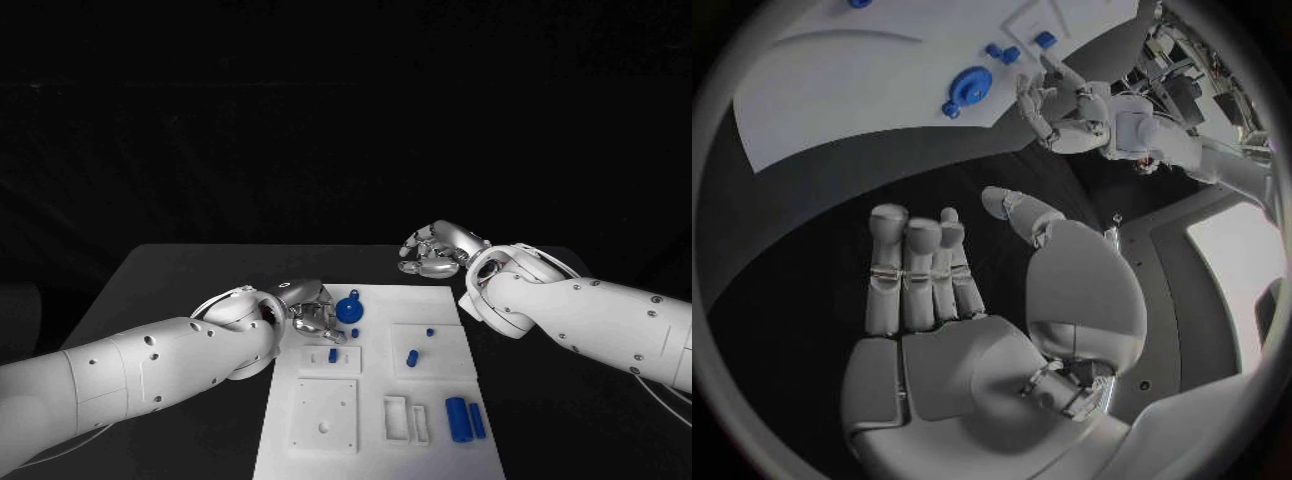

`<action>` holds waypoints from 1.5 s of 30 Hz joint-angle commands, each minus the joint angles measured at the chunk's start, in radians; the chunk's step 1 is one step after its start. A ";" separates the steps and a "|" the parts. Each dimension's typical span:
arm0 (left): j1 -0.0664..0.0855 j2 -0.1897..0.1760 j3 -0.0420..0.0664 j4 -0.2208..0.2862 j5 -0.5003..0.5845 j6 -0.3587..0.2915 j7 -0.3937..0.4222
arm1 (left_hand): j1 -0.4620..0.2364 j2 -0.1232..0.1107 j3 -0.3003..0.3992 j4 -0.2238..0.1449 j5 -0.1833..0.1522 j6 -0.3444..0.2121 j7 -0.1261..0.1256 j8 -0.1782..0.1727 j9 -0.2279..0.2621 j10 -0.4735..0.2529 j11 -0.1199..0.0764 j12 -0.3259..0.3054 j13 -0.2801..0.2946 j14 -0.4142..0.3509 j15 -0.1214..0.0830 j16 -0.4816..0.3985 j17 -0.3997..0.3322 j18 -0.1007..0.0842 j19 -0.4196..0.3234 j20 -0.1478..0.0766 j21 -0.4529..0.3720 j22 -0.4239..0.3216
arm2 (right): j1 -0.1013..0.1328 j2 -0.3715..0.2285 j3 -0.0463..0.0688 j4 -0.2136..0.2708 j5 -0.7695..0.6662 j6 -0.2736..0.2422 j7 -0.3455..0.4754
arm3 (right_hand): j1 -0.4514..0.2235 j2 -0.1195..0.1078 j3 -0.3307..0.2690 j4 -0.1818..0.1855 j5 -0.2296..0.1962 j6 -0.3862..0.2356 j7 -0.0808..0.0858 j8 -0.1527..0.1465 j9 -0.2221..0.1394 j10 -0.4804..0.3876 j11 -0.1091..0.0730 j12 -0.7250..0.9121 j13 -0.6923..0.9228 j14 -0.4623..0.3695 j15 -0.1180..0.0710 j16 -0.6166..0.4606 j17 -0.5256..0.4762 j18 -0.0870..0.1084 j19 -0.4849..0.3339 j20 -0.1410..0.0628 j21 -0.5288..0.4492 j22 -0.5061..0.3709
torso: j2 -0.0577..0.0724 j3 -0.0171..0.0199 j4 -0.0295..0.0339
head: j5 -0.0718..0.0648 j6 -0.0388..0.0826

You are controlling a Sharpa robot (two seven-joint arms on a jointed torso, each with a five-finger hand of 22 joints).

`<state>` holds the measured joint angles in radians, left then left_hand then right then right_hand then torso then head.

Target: Assemble the parts on the task board

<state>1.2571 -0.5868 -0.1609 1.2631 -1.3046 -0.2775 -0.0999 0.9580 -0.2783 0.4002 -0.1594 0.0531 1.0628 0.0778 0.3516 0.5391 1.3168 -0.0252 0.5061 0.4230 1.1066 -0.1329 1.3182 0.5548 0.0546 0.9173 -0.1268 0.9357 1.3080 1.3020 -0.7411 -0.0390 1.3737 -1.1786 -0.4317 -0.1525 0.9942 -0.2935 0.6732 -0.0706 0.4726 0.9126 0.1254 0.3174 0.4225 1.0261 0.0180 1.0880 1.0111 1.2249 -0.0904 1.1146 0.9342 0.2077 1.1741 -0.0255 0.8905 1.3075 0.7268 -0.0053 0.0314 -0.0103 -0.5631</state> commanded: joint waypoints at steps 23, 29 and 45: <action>0.000 0.048 0.000 -0.039 -0.150 0.048 -0.158 | -0.022 0.000 0.010 0.068 -0.004 0.011 -0.016 0.007 0.032 -0.056 -0.018 0.115 0.098 0.037 -0.017 0.029 0.006 0.021 0.026 -0.102 0.034 0.018 | -0.002 0.005 0.000 -0.002 -0.016 0.015 0.006 | 0.001 0.006 -0.010 0.001 -0.001 0.002 0.006 -0.001 0.002 -0.009 0.001 0.005 -0.002 0.004 0.001 -0.006 0.002 0.054 -0.001 -0.006 -0.006 0.008 | 0.000 -0.0005 -0.0002 | 0.002 -0.007; 0.000 0.055 -0.001 -0.050 -0.150 0.053 -0.159 | -0.023 0.000 0.010 0.075 -0.003 0.008 -0.014 0.005 0.035 -0.063 -0.017 0.119 0.102 0.036 -0.016 0.029 0.005 0.019 0.025 -0.102 0.035 0.018 | -0.002 0.006 0.000 -0.002 -0.016 0.016 0.006 | 0.000 0.006 -0.011 0.002 -0.001 0.002 0.006 -0.001 0.002 -0.009 0.001 0.005 -0.002 0.004 0.001 -0.006 0.002 0.054 -0.001 -0.006 -0.007 0.008 | 0.000 -0.0003 -0.0009 | 0.001 -0.007; -0.004 0.069 -0.003 -0.050 -0.137 0.085 -0.153 | -0.017 0.004 0.012 0.085 -0.003 0.002 -0.012 -0.001 0.038 -0.076 -0.014 0.124 0.107 0.033 -0.014 0.028 0.004 0.017 0.019 -0.103 0.037 0.018 | -0.002 0.006 -0.001 -0.001 -0.016 0.016 0.006 | 0.000 0.006 -0.012 0.004 0.000 0.002 0.006 -0.001 0.002 -0.009 0.001 0.006 -0.003 0.005 0.001 -0.006 0.002 0.054 -0.001 -0.006 -0.007 0.008 | 0.000 -0.0006 -0.0002 | 0.000 -0.012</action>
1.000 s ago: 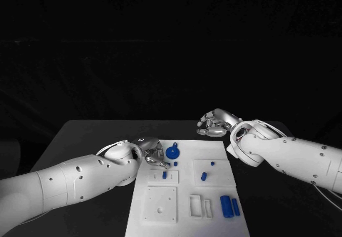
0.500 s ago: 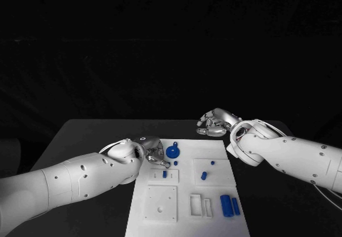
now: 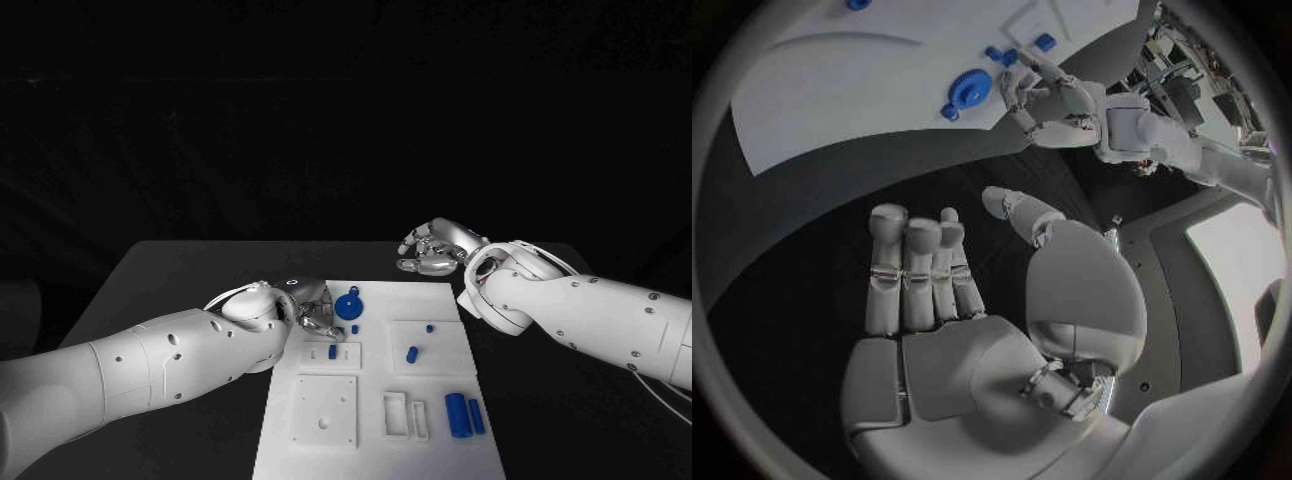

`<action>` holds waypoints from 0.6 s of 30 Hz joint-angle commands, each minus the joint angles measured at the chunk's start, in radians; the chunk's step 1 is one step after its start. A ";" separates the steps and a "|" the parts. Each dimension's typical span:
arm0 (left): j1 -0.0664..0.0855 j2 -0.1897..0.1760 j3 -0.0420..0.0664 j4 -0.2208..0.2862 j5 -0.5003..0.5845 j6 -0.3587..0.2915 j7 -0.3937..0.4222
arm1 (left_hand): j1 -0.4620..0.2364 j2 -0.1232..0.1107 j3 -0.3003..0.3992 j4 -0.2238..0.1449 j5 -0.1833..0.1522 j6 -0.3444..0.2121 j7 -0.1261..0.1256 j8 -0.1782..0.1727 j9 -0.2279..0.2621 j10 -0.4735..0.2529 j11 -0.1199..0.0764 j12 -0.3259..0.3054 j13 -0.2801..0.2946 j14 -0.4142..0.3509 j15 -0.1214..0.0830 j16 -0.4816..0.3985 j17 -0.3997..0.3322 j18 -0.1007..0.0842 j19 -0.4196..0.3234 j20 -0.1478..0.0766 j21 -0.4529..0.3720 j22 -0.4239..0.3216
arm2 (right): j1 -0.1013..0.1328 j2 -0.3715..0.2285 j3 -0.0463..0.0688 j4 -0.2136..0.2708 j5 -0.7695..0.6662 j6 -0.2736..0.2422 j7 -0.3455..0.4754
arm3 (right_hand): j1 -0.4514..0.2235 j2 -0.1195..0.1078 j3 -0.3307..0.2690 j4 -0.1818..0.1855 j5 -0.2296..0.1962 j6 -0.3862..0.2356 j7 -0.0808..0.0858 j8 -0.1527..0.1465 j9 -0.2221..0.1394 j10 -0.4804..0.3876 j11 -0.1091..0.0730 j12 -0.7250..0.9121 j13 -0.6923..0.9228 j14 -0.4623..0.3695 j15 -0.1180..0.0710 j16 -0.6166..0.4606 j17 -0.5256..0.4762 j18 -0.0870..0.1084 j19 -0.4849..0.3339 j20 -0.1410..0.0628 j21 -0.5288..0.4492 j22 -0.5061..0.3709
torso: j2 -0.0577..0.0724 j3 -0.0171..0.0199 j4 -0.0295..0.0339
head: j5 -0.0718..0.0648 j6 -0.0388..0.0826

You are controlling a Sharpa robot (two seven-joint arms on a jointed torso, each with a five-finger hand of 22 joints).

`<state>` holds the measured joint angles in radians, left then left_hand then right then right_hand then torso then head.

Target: Assemble the parts on the task board

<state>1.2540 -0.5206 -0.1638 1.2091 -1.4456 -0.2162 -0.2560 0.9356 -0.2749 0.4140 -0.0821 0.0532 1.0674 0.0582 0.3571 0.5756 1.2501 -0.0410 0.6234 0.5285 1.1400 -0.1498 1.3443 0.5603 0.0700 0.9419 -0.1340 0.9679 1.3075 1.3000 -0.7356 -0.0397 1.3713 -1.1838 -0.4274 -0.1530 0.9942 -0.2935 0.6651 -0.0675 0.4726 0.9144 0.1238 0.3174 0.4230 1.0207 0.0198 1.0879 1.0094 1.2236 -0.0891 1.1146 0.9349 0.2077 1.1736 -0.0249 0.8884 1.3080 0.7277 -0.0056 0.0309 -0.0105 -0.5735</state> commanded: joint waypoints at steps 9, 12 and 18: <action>-0.001 0.004 0.000 0.002 0.003 0.041 -0.004 | 0.005 0.004 -0.004 0.014 -0.002 -0.003 0.009 -0.009 0.003 -0.014 0.002 0.009 0.003 -0.001 0.004 0.003 -0.001 0.000 -0.008 -0.096 0.006 0.019 | 0.000 0.000 0.000 0.002 -0.010 0.011 0.006 | 0.000 0.006 -0.004 0.001 0.001 0.001 0.008 -0.001 0.001 -0.004 -0.001 0.006 -0.001 0.006 0.000 -0.006 0.002 0.054 0.000 -0.006 -0.005 0.008 | -0.001 0.0002 0.0005 | 0.000 -0.003; -0.001 0.006 0.000 0.000 -0.005 0.045 -0.007 | 0.016 0.005 -0.003 0.011 -0.002 -0.004 0.009 -0.011 0.004 -0.016 0.003 0.011 0.005 -0.002 0.004 0.003 -0.001 0.000 -0.009 -0.096 0.008 0.019 | 0.000 0.000 0.000 0.002 -0.010 0.012 0.006 | 0.000 0.006 -0.005 0.001 0.002 0.001 0.008 -0.001 0.002 -0.004 -0.001 0.006 -0.001 0.006 0.000 -0.006 0.002 0.054 0.000 -0.006 -0.005 0.008 | 0.000 0.0001 0.0006 | 0.000 -0.003; -0.001 0.015 -0.005 -0.011 -0.014 0.050 -0.011 | 0.051 0.025 -0.006 -0.006 0.004 -0.004 0.010 -0.016 0.007 -0.022 0.004 0.016 0.009 -0.003 0.005 0.006 -0.001 -0.002 -0.012 -0.097 0.013 0.019 | 0.000 0.000 0.000 0.002 -0.010 0.012 0.006 | 0.000 0.006 -0.005 0.002 0.003 0.001 0.008 -0.001 0.002 -0.004 -0.001 0.007 -0.001 0.006 0.000 -0.006 0.002 0.054 0.000 -0.006 -0.005 0.008 | 0.000 -0.0003 0.0008 | -0.001 -0.003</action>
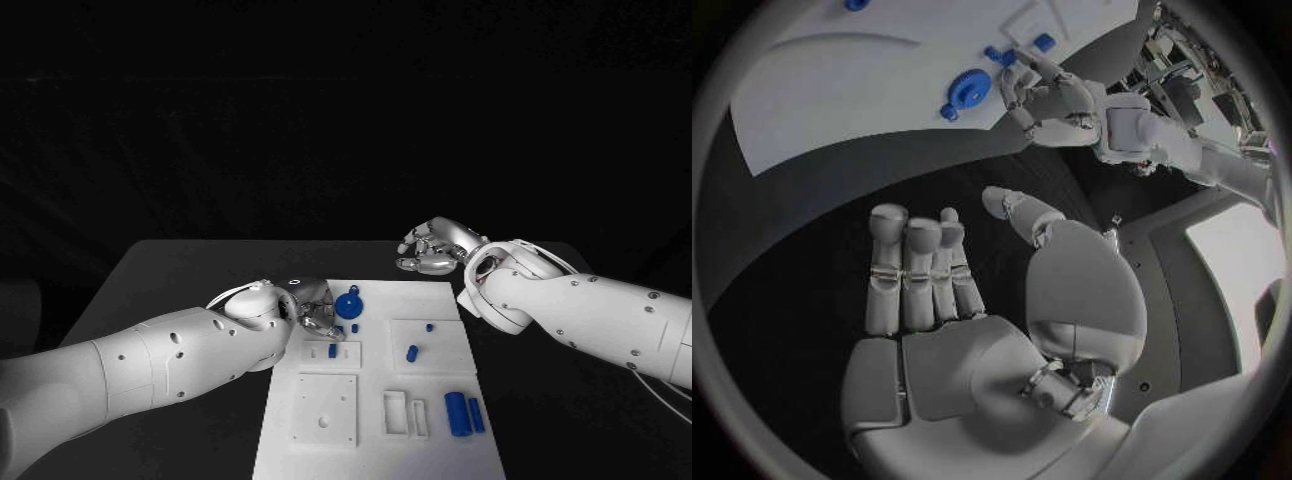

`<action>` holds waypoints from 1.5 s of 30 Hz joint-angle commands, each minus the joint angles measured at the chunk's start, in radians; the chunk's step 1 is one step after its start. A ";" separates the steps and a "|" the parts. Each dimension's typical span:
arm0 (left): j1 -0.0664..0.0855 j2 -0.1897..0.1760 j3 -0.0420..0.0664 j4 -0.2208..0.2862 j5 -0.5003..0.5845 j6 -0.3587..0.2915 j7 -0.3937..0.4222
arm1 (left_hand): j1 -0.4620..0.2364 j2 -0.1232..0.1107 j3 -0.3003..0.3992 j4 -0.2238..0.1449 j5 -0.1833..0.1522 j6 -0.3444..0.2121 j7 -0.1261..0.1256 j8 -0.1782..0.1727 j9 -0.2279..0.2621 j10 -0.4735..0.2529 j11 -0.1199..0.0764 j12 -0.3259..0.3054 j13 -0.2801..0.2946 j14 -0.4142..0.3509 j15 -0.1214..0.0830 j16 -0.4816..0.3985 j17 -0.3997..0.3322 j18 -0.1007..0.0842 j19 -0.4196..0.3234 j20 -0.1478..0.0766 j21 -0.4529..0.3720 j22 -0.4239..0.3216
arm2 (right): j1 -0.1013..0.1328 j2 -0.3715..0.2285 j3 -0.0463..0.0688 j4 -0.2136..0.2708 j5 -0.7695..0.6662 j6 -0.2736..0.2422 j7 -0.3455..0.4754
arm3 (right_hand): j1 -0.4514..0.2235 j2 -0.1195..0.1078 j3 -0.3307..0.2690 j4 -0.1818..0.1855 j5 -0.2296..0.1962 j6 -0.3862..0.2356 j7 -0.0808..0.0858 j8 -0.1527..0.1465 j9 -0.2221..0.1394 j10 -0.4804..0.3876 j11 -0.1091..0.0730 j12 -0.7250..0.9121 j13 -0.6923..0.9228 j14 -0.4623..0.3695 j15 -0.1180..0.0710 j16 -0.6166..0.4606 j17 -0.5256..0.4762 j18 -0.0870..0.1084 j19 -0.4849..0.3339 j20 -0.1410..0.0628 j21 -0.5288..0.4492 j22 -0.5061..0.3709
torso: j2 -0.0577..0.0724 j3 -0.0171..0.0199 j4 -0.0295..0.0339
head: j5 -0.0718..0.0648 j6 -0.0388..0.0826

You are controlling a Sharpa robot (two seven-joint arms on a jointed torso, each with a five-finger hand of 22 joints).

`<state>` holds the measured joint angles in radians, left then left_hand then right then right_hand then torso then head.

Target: Assemble the parts on the task board

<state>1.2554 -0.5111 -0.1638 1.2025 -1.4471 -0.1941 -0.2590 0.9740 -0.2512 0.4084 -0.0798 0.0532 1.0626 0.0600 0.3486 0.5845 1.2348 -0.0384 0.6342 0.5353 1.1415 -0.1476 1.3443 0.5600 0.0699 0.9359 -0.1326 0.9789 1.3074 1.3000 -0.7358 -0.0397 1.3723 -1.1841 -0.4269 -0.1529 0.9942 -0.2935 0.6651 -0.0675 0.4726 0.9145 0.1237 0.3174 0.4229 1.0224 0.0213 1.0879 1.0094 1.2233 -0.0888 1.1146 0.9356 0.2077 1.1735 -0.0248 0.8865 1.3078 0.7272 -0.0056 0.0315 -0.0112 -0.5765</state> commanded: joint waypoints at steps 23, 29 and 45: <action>-0.012 0.013 -0.013 -0.018 -0.032 0.039 -0.010 | 0.072 0.040 -0.015 -0.065 0.112 -0.015 0.018 -0.034 0.001 -0.031 0.012 0.002 -0.002 -0.009 0.012 0.009 -0.004 -0.009 -0.013 -0.096 0.009 0.018 | -0.001 0.003 0.000 0.000 -0.010 0.013 0.008 | 0.000 0.006 -0.006 0.003 0.005 0.001 0.008 -0.001 0.002 -0.006 -0.002 0.007 -0.002 0.006 -0.001 -0.007 0.001 0.054 0.000 -0.006 -0.004 0.009 | 0.000 -0.0003 0.0002 | -0.002 -0.004; -0.012 0.009 -0.013 -0.014 -0.003 0.015 0.006 | 0.159 0.059 0.085 -0.091 0.074 -0.017 0.022 -0.048 0.002 -0.035 0.019 -0.002 -0.009 -0.010 0.015 0.009 -0.008 -0.013 -0.011 -0.091 0.010 0.015 | -0.002 0.003 0.000 0.000 -0.010 0.013 0.008 | 0.000 0.006 -0.007 0.003 0.005 0.001 0.008 -0.001 0.002 -0.006 -0.002 0.007 -0.002 0.006 -0.001 -0.007 0.001 0.054 0.000 -0.006 -0.004 0.009 | 0.000 -0.0006 0.0005 | -0.002 -0.002; -0.013 0.004 -0.013 -0.014 0.021 -0.015 0.027 | 0.158 0.048 0.154 -0.072 0.108 -0.037 0.033 -0.068 0.000 -0.053 0.025 -0.009 -0.016 -0.012 0.025 0.009 -0.011 -0.015 -0.014 -0.086 0.015 0.018 | -0.004 0.003 0.000 -0.001 -0.010 0.013 0.009 | -0.001 0.006 -0.008 0.005 0.007 0.001 0.008 -0.001 0.002 -0.007 -0.002 0.008 -0.002 0.006 -0.001 -0.007 0.002 0.054 0.000 -0.006 -0.004 0.009 | 0.000 -0.0002 0.0008 | 0.000 0.001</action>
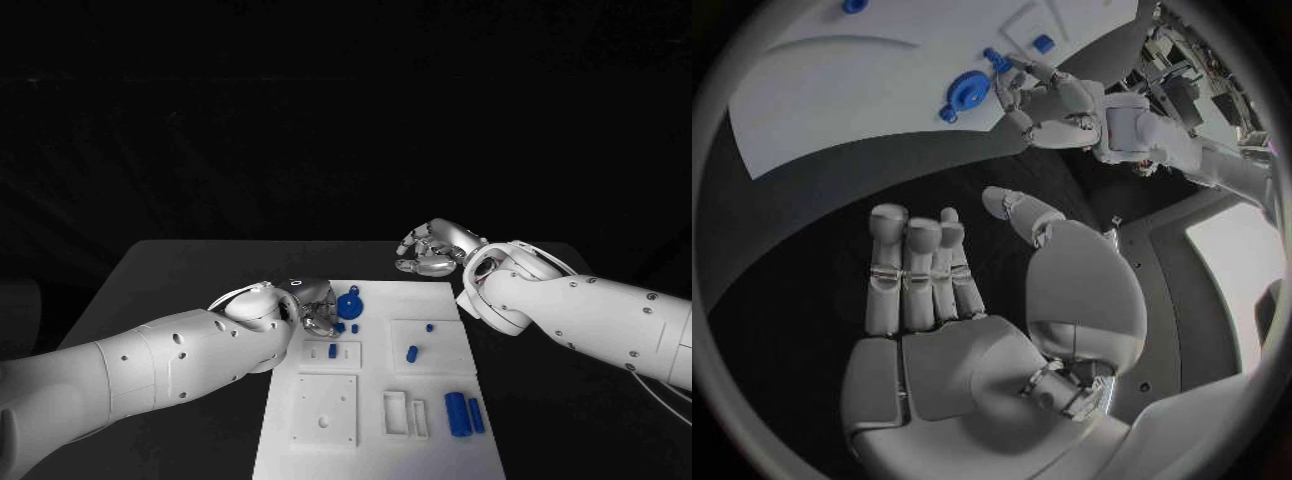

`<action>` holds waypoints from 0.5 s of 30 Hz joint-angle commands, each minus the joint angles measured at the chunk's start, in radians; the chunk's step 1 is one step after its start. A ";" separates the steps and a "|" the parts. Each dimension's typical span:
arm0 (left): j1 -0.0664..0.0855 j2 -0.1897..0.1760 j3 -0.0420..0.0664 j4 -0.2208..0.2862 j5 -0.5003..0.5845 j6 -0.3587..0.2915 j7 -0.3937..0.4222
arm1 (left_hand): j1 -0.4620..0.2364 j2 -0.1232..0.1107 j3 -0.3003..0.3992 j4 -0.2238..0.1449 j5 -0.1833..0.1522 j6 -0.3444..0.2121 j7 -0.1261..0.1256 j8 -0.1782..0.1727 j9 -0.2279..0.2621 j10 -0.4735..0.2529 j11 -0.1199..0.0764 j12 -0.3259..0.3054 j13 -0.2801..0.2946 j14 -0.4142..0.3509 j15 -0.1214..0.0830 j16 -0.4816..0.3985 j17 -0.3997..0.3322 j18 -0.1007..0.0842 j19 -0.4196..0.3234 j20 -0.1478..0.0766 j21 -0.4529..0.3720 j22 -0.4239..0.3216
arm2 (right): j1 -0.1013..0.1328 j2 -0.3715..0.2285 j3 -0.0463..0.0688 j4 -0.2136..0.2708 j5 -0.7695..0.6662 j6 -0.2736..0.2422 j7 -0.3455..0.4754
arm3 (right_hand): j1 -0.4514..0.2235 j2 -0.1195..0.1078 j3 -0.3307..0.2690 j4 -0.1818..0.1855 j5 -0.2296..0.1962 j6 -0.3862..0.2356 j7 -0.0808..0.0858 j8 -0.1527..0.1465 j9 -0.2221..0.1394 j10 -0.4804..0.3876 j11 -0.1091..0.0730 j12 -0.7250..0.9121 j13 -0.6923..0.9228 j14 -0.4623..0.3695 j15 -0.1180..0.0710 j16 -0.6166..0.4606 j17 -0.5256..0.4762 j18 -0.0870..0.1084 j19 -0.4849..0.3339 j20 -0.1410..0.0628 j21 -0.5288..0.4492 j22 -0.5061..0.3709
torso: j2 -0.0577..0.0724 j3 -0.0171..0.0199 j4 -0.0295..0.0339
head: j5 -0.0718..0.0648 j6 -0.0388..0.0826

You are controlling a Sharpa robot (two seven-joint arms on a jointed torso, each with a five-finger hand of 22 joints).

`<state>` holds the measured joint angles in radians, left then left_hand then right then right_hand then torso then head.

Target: Assemble the parts on the task board

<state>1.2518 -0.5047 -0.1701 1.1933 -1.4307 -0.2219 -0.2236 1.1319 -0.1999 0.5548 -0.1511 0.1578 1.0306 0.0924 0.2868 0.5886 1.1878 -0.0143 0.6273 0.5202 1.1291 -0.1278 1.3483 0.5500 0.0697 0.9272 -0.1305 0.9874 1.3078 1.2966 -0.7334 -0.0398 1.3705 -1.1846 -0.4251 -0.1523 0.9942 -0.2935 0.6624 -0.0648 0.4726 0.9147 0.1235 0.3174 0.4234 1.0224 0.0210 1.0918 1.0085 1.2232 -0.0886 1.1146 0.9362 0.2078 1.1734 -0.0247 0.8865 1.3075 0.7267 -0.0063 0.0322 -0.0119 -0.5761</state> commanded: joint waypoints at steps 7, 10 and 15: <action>-0.010 -0.009 -0.006 -0.002 0.009 -0.016 0.018 | -0.003 -0.003 0.012 0.002 0.014 -0.006 0.002 -0.008 -0.004 -0.006 0.002 -0.002 -0.001 0.000 0.007 0.006 -0.002 -0.014 -0.006 -0.087 0.007 0.017 | -0.001 0.000 0.000 0.000 -0.010 0.011 0.009 | -0.001 0.006 -0.006 0.003 0.008 0.000 0.008 -0.001 0.001 -0.007 -0.002 0.004 -0.002 0.006 -0.001 -0.007 0.001 0.054 0.000 -0.006 -0.004 0.010 | 0.000 0.0004 -0.0002 | 0.001 0.002; -0.010 -0.013 -0.006 0.002 0.015 -0.037 0.035 | -0.005 -0.001 0.015 0.003 0.022 -0.005 0.002 -0.008 -0.004 -0.006 0.002 -0.001 -0.001 0.000 0.007 0.006 -0.002 -0.014 -0.006 -0.087 0.008 0.017 | -0.002 0.000 0.000 0.000 -0.010 0.011 0.010 | -0.001 0.006 -0.007 0.003 0.008 0.000 0.008 -0.001 0.001 -0.007 -0.002 0.004 -0.002 0.006 -0.001 -0.007 0.001 0.054 0.000 -0.006 -0.004 0.010 | 0.000 0.0004 -0.0005 | 0.001 0.002; -0.011 -0.018 -0.006 0.006 0.030 -0.073 0.066 | -0.005 0.007 0.021 0.004 0.039 -0.002 0.001 -0.008 -0.002 -0.004 0.001 0.001 -0.001 0.000 0.006 0.007 -0.002 -0.013 -0.006 -0.086 0.009 0.017 | -0.002 0.000 0.000 0.000 -0.010 0.012 0.011 | -0.002 0.006 -0.008 0.003 0.009 0.000 0.008 -0.001 0.001 -0.007 -0.002 0.004 -0.002 0.006 -0.001 -0.007 0.001 0.054 0.000 -0.006 -0.004 0.010 | 0.000 0.0001 -0.0003 | 0.001 0.003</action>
<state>1.2437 -0.5201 -0.1746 1.1999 -1.4150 -0.2637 -0.1837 1.1318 -0.1999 0.5707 -0.1478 0.1935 1.0301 0.0925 0.2750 0.5837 1.1878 -0.0143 0.6273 0.5203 1.1289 -0.1245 1.3483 0.5490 0.0695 0.9273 -0.1304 0.9912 1.3076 1.2956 -0.7338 -0.0398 1.3702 -1.1846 -0.4248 -0.1516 0.9942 -0.2935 0.6597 -0.0620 0.4765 0.9158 0.1224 0.3174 0.4232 1.0208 0.0193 1.0918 1.0077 1.2231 -0.0886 1.1146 0.9361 0.2077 1.1734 -0.0246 0.8865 1.3074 0.7269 -0.0059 0.0319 -0.0109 -0.5735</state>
